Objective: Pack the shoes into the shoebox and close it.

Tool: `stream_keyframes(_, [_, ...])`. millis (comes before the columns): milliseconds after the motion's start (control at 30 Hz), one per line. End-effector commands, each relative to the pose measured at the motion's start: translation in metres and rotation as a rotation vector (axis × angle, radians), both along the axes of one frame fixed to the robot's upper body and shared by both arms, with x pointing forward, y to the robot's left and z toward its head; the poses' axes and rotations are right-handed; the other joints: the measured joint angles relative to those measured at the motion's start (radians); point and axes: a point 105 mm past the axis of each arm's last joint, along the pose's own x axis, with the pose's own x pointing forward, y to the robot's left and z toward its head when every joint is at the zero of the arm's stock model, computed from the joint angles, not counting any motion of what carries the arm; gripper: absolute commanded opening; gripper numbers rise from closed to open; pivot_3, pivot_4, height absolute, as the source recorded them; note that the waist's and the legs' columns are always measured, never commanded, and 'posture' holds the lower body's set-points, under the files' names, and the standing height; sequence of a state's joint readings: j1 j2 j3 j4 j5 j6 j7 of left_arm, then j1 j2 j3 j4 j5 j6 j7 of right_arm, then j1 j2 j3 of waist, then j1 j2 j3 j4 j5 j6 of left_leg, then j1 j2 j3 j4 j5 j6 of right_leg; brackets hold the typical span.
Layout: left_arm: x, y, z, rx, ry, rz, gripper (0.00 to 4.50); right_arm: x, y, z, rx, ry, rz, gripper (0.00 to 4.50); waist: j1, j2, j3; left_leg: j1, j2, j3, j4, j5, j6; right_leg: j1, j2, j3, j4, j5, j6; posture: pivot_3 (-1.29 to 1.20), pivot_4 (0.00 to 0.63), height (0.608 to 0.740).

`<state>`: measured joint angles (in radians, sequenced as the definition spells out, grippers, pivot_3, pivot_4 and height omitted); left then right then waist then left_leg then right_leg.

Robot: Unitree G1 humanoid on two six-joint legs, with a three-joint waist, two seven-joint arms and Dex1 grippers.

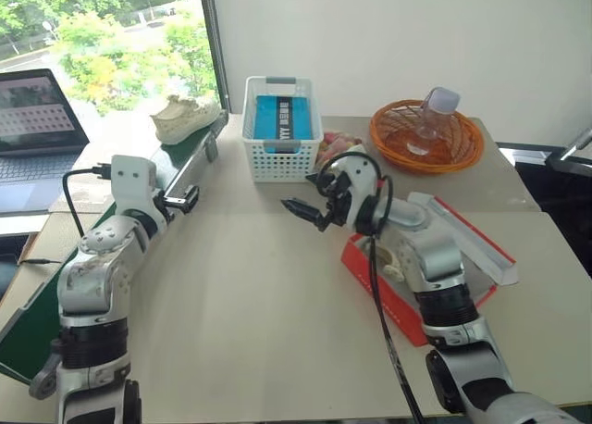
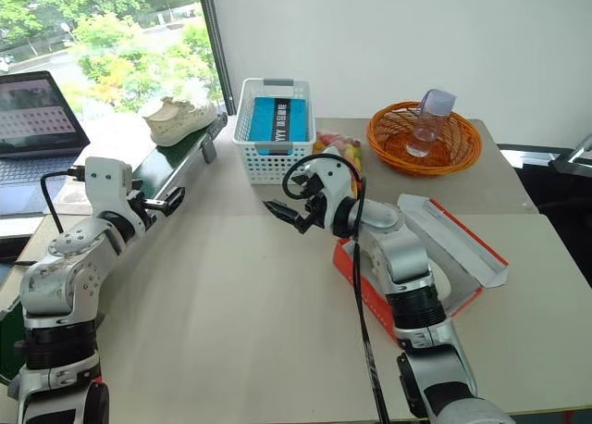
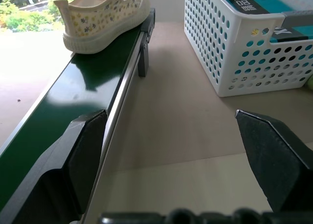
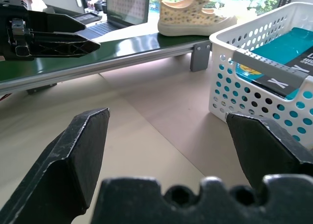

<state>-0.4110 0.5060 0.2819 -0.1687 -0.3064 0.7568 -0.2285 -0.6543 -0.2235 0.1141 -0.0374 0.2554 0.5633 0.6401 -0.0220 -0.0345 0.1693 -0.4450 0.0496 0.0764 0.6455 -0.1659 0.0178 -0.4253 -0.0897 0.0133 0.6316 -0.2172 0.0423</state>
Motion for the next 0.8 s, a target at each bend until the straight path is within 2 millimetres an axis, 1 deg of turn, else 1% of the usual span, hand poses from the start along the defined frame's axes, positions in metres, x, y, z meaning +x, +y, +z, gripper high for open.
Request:
stream_keyframes(33, [-0.001, 0.032, 0.014, 0.074, -0.057, 0.072, 4.49, -0.005, 0.008, 0.018, 0.027, -0.054, 0.016, 4.5, -0.001, 0.0, 0.0, 0.0, 0.0, 0.0, 0.0, 0.0, 0.0, 0.0, 0.0, 0.0, 0.0, 0.0, 0.0, 0.0, 0.15, 0.74])
stream_keyframes(267, [-0.002, 0.078, 0.016, 0.151, -0.054, 0.116, 4.49, -0.016, 0.019, 0.023, 0.013, -0.05, 0.113, 4.5, 0.004, 0.0, 0.0, 0.0, 0.0, 0.0, 0.0, 0.0, 0.0, 0.0, -0.001, -0.001, -0.001, 0.0, 0.0, 0.0, 0.15, 0.74])
stream_keyframes(367, [-0.002, 0.084, 0.012, 0.169, -0.049, 0.097, 4.49, -0.016, 0.018, 0.024, 0.012, -0.05, 0.117, 4.5, 0.007, 0.0, 0.0, 0.0, 0.0, 0.0, -0.001, 0.0, 0.0, 0.0, -0.001, -0.001, -0.001, 0.0, 0.0, 0.0, 0.15, 0.74])
stream_keyframes(533, [-0.005, 0.11, 0.002, 0.191, -0.005, 0.082, 4.49, -0.017, 0.02, 0.025, 0.009, -0.049, 0.125, 4.5, 0.007, 0.0, 0.0, 0.0, 0.0, 0.001, -0.001, 0.0, 0.0, -0.001, -0.001, -0.002, -0.001, 0.0, -0.001, 0.0, 0.15, 0.74])
stream_keyframes(800, [0.002, 0.124, -0.009, 0.217, 0.039, 0.047, 4.49, -0.017, 0.015, 0.029, 0.005, -0.057, 0.109, 4.5, 0.008, 0.0, 0.0, 0.0, 0.001, 0.002, -0.002, 0.0, 0.0, -0.002, -0.002, -0.002, -0.001, 0.0, -0.001, 0.0, 0.15, 0.74])
